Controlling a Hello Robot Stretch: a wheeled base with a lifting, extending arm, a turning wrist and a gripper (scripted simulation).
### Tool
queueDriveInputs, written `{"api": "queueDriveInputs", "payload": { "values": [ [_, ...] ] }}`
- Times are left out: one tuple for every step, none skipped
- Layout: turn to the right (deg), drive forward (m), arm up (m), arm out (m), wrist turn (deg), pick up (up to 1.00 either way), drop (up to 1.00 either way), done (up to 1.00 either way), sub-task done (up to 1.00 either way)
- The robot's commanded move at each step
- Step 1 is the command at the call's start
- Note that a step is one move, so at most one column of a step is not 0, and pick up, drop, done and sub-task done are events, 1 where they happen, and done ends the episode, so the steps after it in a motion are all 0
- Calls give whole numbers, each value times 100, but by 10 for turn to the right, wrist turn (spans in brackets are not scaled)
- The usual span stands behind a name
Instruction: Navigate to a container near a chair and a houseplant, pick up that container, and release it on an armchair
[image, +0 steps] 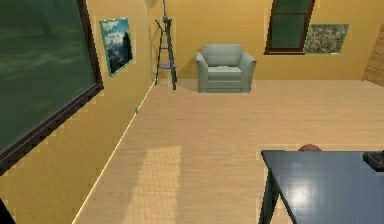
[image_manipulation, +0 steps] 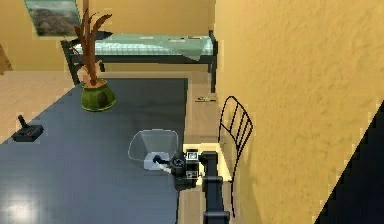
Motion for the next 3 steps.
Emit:
{"api": "queueDriveInputs", "payload": {
  "values": [
    [0,0,10,0,0,0,0,0,0],
    [0,0,14,0,0,0,0,0,0],
    [0,0,0,0,-450,0,0,0,0]
  ]
}}
